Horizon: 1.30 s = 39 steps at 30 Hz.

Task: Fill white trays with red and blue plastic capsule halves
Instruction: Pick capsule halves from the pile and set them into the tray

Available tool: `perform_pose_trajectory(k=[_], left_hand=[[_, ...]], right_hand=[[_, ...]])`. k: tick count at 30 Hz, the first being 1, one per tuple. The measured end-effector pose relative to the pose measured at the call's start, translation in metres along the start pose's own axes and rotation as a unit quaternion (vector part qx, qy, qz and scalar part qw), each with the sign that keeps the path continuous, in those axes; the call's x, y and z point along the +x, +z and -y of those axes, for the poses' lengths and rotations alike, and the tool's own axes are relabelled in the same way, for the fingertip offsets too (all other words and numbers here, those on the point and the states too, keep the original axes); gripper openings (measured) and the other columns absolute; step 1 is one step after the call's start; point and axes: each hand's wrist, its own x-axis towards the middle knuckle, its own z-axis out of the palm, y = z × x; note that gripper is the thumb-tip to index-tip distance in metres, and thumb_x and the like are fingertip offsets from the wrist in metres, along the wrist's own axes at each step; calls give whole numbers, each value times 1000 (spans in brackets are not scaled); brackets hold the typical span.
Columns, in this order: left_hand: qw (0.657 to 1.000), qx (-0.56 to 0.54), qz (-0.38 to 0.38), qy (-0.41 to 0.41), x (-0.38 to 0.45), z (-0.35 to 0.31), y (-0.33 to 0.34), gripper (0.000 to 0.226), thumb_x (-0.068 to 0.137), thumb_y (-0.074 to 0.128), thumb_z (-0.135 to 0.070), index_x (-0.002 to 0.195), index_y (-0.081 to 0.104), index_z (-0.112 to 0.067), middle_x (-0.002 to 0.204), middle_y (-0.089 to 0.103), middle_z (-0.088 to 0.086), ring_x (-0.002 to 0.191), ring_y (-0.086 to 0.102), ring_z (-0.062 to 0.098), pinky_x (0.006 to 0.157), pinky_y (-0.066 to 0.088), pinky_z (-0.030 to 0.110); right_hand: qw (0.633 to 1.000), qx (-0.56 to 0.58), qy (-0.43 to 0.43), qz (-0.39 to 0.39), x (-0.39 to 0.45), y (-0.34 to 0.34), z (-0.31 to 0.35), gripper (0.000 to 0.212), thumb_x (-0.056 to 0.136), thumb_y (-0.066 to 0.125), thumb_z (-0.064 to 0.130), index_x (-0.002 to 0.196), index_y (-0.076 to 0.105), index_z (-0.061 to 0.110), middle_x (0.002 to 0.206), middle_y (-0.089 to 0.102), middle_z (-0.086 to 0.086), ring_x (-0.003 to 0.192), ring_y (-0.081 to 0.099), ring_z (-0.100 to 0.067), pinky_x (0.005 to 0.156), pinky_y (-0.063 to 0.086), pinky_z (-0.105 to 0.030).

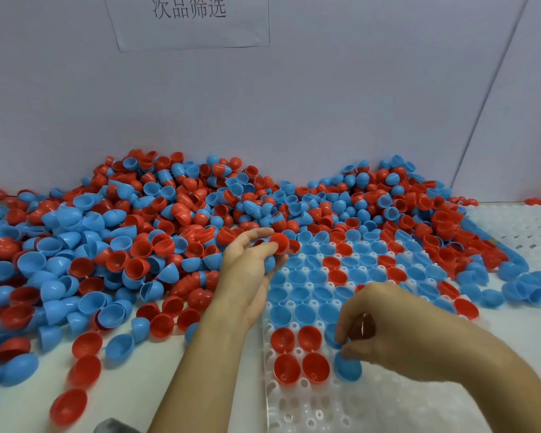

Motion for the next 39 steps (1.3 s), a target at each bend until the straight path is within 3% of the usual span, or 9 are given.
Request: perform_pose_trajectory(k=[5,9,11,13,16,23,32,36,39], left_hand=[[1000,-3,2,3,0,0,0,15,94,59,7,102,64,-5,95,74,11,72,75,12,62,57,21],[999,-34,13,-8,-1,-3,2,15,98,50,2,101,65,-2,92,75,14,71,75,15,61,58,24],[998,-51,10,-16,-1,-4,2,25,99,42,3,101,66,-1,97,73,18,71,75,17,60,58,25],[999,-39,13,-15,-2,-4,3,29,99,38,6,104,66,-2,101,73,20,76,76,19,61,58,26],[1000,5,26,-4,-2,-2,5,26,99,43,8,107,64,-3,107,72,18,85,75,22,65,59,28],[996,75,41,14,1,5,3,20,97,57,1,105,66,-15,101,70,8,86,69,19,69,55,32],[992,64,108,-32,-4,4,9,3,94,67,-12,96,69,-12,86,69,0,69,68,11,60,55,23],[992,63,109,-21,-5,7,9,11,93,65,-5,104,65,-9,93,68,11,74,67,16,60,55,22],[995,54,76,17,-4,7,9,24,80,75,-15,102,67,-11,88,68,9,71,68,13,63,56,22]], right_hand=[[998,-62,17,-6,6,10,8,9,86,77,31,95,76,32,79,62,19,70,64,-5,55,47,-14],[998,-38,6,55,10,-7,2,14,88,74,30,102,75,35,82,70,19,70,68,3,60,53,-13],[1000,-5,-17,15,17,-22,-1,10,92,69,30,97,75,36,82,73,18,72,68,6,69,58,-18],[993,54,-47,-88,32,-31,0,10,95,64,34,94,73,36,75,73,14,68,69,3,73,59,-22],[958,197,-79,-193,58,-19,15,14,92,65,43,102,66,34,79,73,7,65,71,-3,58,55,-17],[870,347,-79,-342,83,19,18,17,92,68,11,88,70,28,65,71,0,56,70,-7,46,44,-10],[849,316,-52,-420,88,20,10,16,91,66,15,87,74,27,64,69,6,58,67,-10,54,53,-19],[842,345,-51,-411,87,21,9,6,92,69,20,91,68,25,60,69,3,54,67,-8,52,53,-18],[829,408,-54,-378,83,18,10,11,92,69,27,93,58,26,70,70,-2,56,70,-12,55,57,-28]])
